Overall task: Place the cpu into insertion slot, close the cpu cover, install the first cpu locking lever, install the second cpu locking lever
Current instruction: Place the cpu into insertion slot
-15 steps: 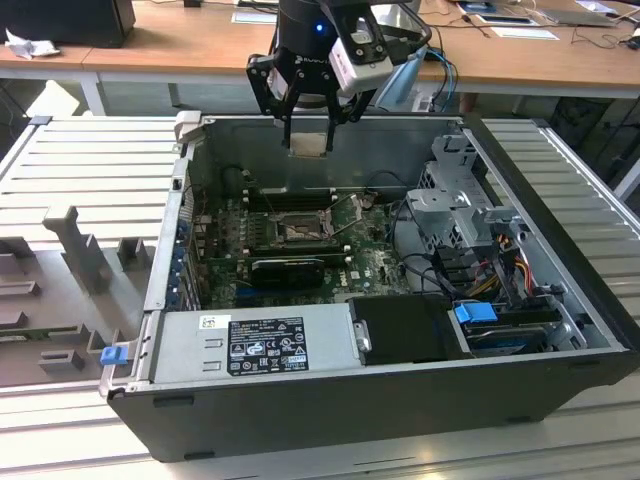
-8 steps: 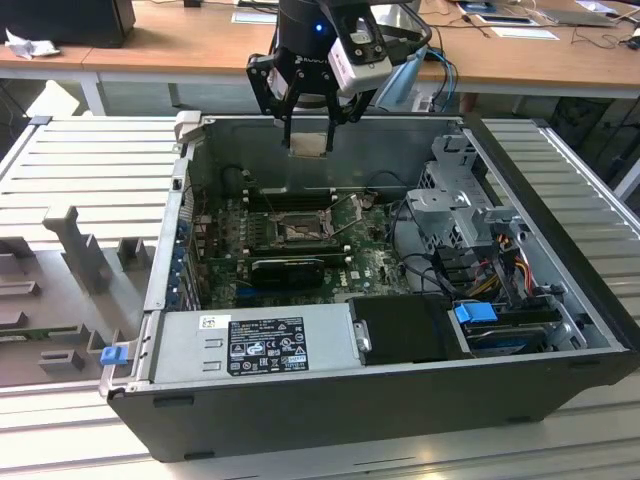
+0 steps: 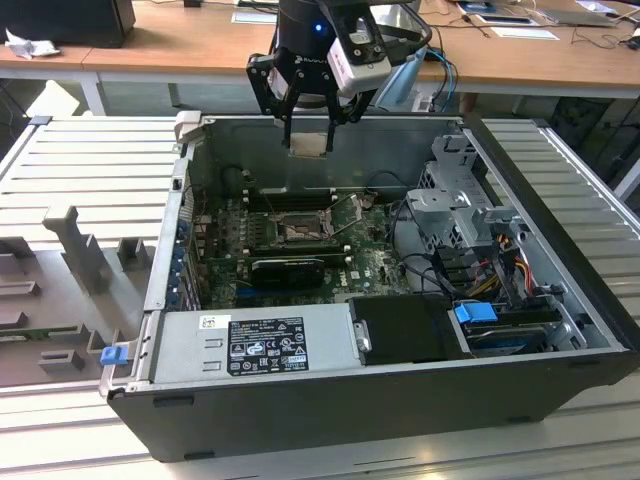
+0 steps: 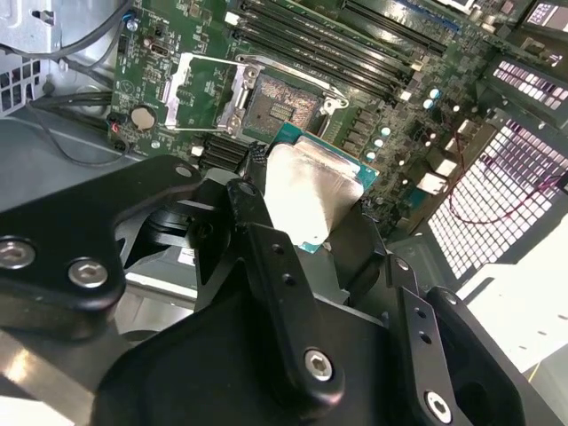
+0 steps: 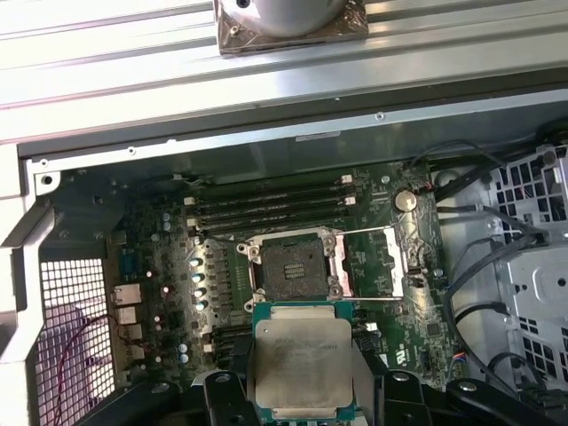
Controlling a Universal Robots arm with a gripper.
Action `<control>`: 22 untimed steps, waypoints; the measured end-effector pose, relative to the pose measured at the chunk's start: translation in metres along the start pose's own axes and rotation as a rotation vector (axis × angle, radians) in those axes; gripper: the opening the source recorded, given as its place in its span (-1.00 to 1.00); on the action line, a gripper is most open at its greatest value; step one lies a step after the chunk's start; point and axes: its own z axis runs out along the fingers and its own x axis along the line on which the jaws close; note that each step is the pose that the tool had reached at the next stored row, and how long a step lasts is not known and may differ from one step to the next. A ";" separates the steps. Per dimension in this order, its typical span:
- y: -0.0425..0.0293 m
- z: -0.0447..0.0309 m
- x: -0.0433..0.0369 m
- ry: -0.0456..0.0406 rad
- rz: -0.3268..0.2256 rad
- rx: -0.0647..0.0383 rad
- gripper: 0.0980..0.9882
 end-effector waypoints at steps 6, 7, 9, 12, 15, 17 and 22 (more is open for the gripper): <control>0.0000 0.0001 0.0000 -0.0010 0.011 0.000 -0.03; 0.0000 0.0000 0.0000 -0.0011 0.012 0.000 -0.03; 0.0000 0.0001 0.0000 -0.0013 0.015 0.000 -0.03; 0.0000 0.0001 0.0000 -0.0019 0.021 0.000 -0.03; 0.0000 0.0001 0.0000 -0.0023 0.026 -0.001 -0.03; 0.0000 0.0001 0.0000 -0.0027 0.030 -0.001 -0.03; 0.0000 0.0001 0.0000 -0.0038 0.043 -0.001 -0.03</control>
